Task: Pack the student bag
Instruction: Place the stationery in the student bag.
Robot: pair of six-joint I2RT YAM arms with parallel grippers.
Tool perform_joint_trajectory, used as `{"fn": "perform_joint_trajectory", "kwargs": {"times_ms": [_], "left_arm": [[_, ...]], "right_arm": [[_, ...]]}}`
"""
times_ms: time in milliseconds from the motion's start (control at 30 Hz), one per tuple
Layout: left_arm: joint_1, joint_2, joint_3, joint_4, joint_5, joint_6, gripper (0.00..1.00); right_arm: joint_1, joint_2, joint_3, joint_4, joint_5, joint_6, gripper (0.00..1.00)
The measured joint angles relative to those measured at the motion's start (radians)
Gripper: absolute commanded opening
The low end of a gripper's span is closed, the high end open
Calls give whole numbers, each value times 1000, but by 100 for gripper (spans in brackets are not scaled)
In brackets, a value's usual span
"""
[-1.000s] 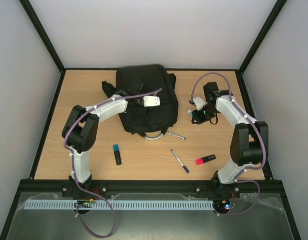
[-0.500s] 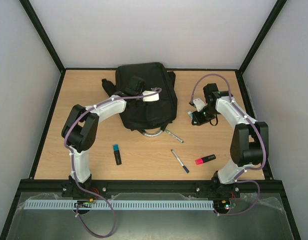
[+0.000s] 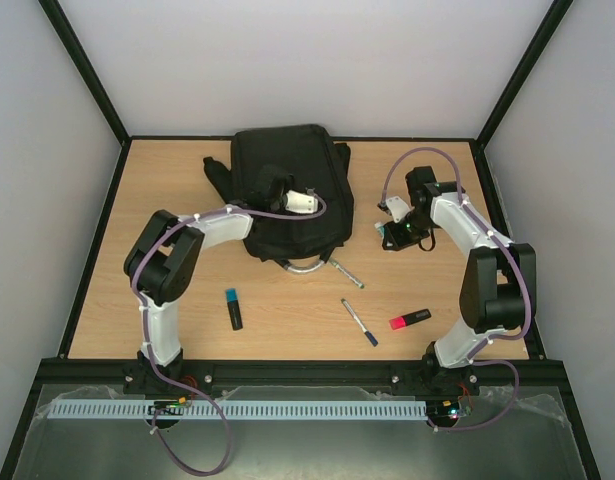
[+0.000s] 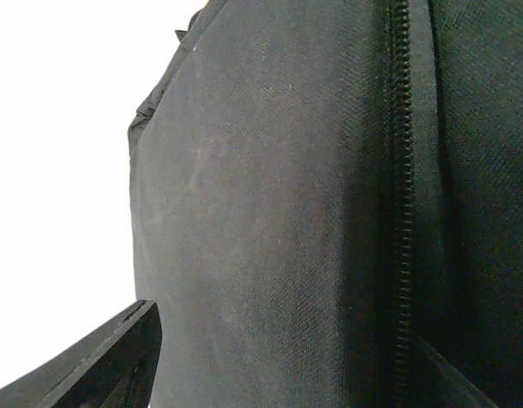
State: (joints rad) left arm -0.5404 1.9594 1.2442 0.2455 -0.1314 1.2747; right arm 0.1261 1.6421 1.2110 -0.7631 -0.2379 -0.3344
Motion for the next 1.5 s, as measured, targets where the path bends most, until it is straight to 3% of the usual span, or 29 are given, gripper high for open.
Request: {"fn": "perform_joint_trajectory", "kwargs": {"times_ms": [300,667,1033,1333,1500], "left_arm": [[0,-16,-111,182,1,164,66],[15,-124,-75,64,-2,65,50],[15,-79,-37,-82,-27,-9,6],[37,-79,140,-370,81,-248,2],[40,-79,200,-491,159,-426,2]], "right_arm": [[0,3,9,-1,-14,5,11],[0,20,97,-7,-54,7,13],[0,35,105,-17,-70,7,14],[11,32,108,-45,-180,50,12],[111,53,144,-53,-266,94,11]]}}
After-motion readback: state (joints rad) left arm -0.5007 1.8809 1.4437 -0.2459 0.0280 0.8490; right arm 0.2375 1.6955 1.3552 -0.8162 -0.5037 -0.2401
